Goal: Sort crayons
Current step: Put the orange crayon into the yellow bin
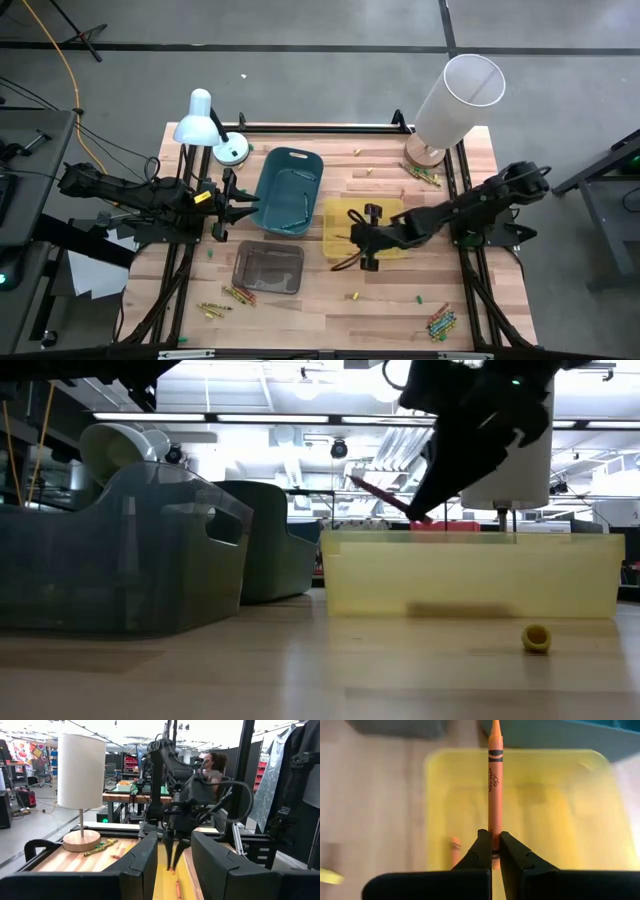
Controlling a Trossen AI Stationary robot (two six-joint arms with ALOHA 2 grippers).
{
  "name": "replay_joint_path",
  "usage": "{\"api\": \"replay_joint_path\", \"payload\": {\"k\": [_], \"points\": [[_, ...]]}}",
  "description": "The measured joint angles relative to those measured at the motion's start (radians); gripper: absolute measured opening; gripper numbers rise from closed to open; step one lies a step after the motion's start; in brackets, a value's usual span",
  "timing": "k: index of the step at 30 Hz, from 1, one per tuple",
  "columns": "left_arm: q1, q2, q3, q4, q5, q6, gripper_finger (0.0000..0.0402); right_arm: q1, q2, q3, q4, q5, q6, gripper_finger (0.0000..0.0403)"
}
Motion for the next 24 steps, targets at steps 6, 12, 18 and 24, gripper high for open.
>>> {"api": "replay_joint_path", "payload": {"k": [6, 12, 18, 24], "points": [[0.000, 0.000, 0.000, 0.000, 0.000, 0.000, 0.0106, -0.042, 0.100, 0.130, -0.304, 0.001, 0.000, 0.0000], [0.000, 0.000, 0.000, -0.001, 0.000, 0.000, 0.0106, -0.074, 0.168, 0.140, -0.388, -0.031, 0.000, 0.0004], [0.000, 0.000, 0.000, -0.001, 0.000, 0.000, 0.0106, -0.080, 0.173, 0.153, -0.414, -0.034, 0.006, 0.0030], [0.000, 0.000, 0.000, -0.001, 0.000, 0.000, 0.0106, -0.080, 0.173, 0.190, -0.473, -0.065, 0.070, 0.0069]]}}
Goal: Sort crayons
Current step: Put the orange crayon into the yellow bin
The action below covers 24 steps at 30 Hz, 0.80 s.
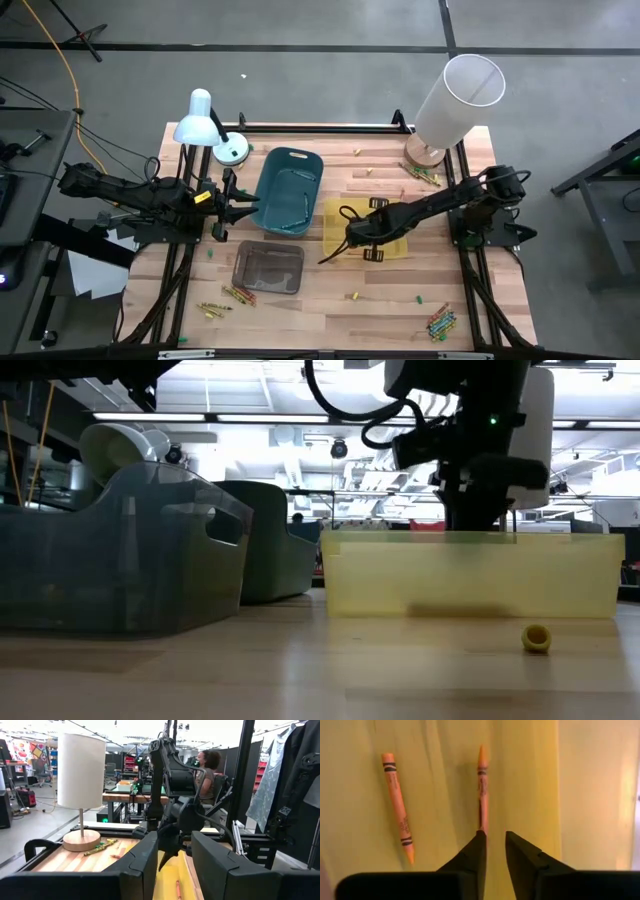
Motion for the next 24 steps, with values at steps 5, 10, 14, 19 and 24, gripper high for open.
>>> {"api": "replay_joint_path", "payload": {"k": [5, 10, 14, 19, 24], "points": [[0.000, 0.000, 0.000, 0.000, 0.000, 0.000, 0.0106, 0.007, 0.000, 0.060, -0.070, 0.004, 0.007, 0.0125], [0.000, 0.000, 0.000, -0.008, 0.000, 0.000, 0.0106, 0.036, -0.024, 0.109, -0.091, 0.054, 0.005, 0.0165], [0.000, 0.000, 0.000, -0.036, 0.000, -0.008, 0.0106, 0.096, -0.101, 0.066, -0.016, 0.197, 0.027, 0.0172], [0.000, 0.000, 0.000, -0.034, 0.000, -0.017, 0.0106, 0.164, -0.220, -0.018, 0.143, 0.393, 0.081, 0.0169], [0.000, 0.003, 0.000, 0.005, 0.000, -0.008, 0.0106, 0.178, -0.265, -0.137, 0.648, 0.529, -0.141, 0.0167]]}}
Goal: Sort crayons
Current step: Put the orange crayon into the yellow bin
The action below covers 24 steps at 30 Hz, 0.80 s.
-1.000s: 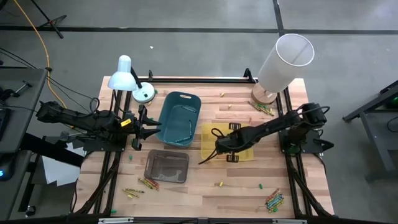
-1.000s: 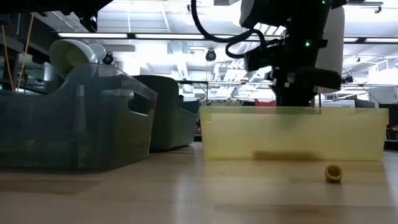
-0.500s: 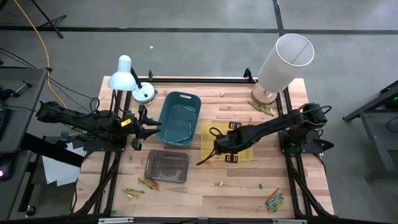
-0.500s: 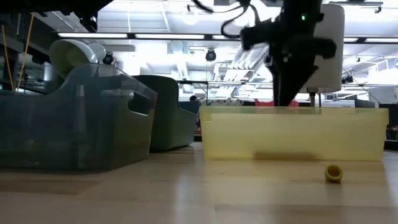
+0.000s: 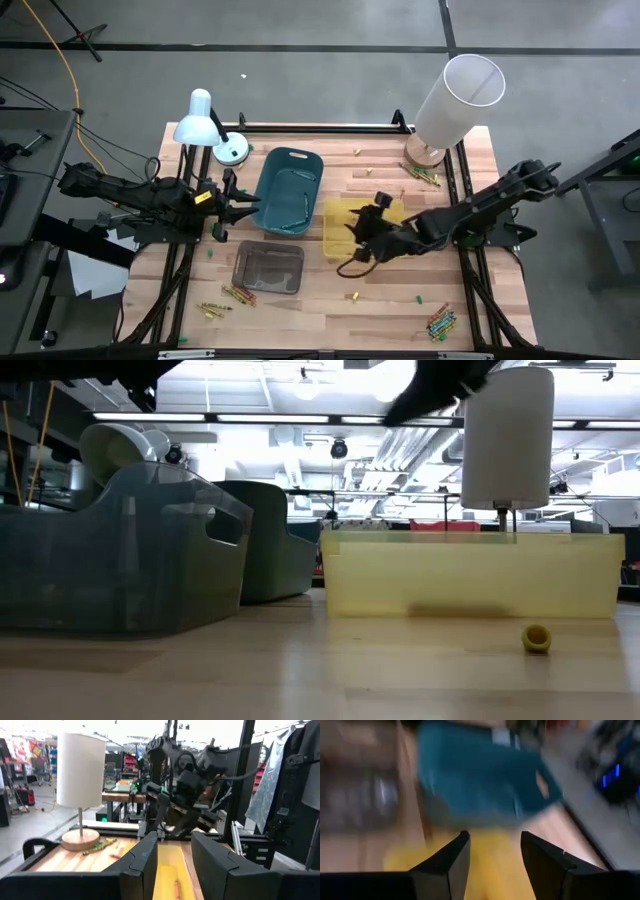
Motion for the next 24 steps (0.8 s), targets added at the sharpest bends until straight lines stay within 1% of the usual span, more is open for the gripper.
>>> {"api": "replay_joint_path", "payload": {"k": [3, 6, 8, 11, 14, 17, 20, 24], "points": [[0.000, 0.006, 0.000, 0.009, 0.003, 0.038, 0.0106, -0.025, 0.012, -0.094, 0.385, -0.035, -0.215, 0.0167], [0.000, 0.016, 0.000, 0.017, 0.035, 0.061, 0.0106, -0.067, 0.023, -0.181, 0.738, -0.134, -0.372, 0.0167], [0.000, 0.022, 0.000, 0.028, 0.043, 0.062, 0.0106, -0.100, 0.026, -0.224, 0.921, -0.214, -0.412, 0.0167], [0.000, 0.034, 0.000, 0.026, 0.042, 0.082, 0.0106, -0.153, 0.026, -0.263, 1.101, -0.287, -0.378, 0.0167], [0.001, 0.050, 0.000, 0.026, 0.042, 0.109, 0.0106, -0.198, 0.026, -0.273, 1.155, -0.314, -0.267, 0.0167], [0.001, 0.070, 0.000, 0.025, 0.029, 0.123, 0.0106, -0.229, 0.026, -0.274, 1.115, -0.320, -0.184, 0.0167], [0.001, 0.091, 0.000, 0.025, 0.001, 0.124, 0.0106, -0.249, 0.026, -0.274, 1.050, -0.362, -0.148, 0.0167], [0.001, 0.117, 0.000, 0.032, -0.045, 0.124, 0.0106, -0.264, 0.027, -0.275, 1.048, -0.399, -0.148, 0.0167]]}}
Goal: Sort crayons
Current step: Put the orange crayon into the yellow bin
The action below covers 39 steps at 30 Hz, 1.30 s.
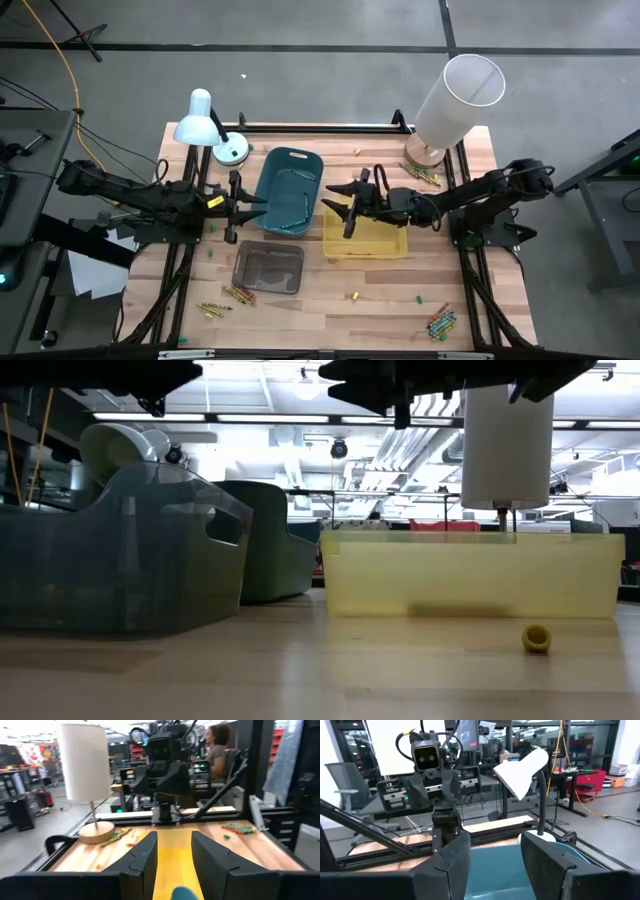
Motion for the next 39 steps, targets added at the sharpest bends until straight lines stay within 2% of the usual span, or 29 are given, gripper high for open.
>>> {"api": "replay_joint_path", "payload": {"k": [7, 9, 11, 14, 16, 18, 21, 24, 27, 30, 33, 36, 39], "points": [[0.000, 0.033, 0.000, 0.020, -0.010, -0.009, 0.0106, 0.000, 0.000, 0.000, 0.000, -0.001, 0.002, 0.0167], [-0.001, 0.041, 0.000, 0.042, 0.022, -0.056, 0.0106, 0.000, 0.000, 0.000, 0.001, -0.001, 0.000, 0.0167], [-0.010, 0.052, 0.023, 0.075, 0.162, -0.099, 0.0106, 0.000, 0.000, 0.000, 0.001, -0.001, -0.009, 0.0167], [-0.080, 0.078, 0.094, 0.086, 0.457, -0.143, 0.0106, -0.001, 0.000, 0.000, 0.001, -0.001, -0.021, 0.0167], [-0.180, 0.117, 0.140, 0.065, 0.486, -0.162, 0.0106, 0.000, 0.000, 0.000, 0.002, -0.001, -0.023, 0.0167], [-0.308, 0.169, 0.194, 0.002, 0.383, -0.144, 0.0106, 0.000, 0.000, 0.000, 0.002, -0.001, -0.023, 0.0167], [-0.499, 0.278, 0.306, -0.177, 0.126, -0.118, 0.0106, -0.001, 0.000, 0.000, 0.009, -0.001, -0.023, 0.0167], [-0.660, 0.417, 0.427, -0.379, -0.115, -0.163, 0.0106, 0.000, 0.000, 0.000, 0.009, -0.001, -0.023, 0.0167], [-0.774, 0.563, 0.544, -0.543, -0.255, -0.250, 0.0105, 0.000, 0.000, 0.000, 0.009, -0.001, -0.023, 0.0167], [-0.844, 0.699, 0.638, -0.679, -0.308, -0.380, 0.0092, -0.001, 0.000, 0.000, 0.009, -0.001, -0.023, 0.0167], [-0.878, 0.813, 0.697, -0.755, -0.302, -0.504, 0.0060, 0.000, 0.000, 0.000, 0.016, -0.001, -0.023, 0.0167], [-0.893, 0.894, 0.708, -0.770, -0.267, -0.603, 0.0015, -0.002, 0.000, 0.001, 0.026, -0.001, -0.039, 0.0167], [-0.891, 0.951, 0.685, -0.774, -0.272, -0.671, 0.0007, -0.003, 0.000, 0.001, 0.038, -0.001, -0.073, 0.0167]]}}
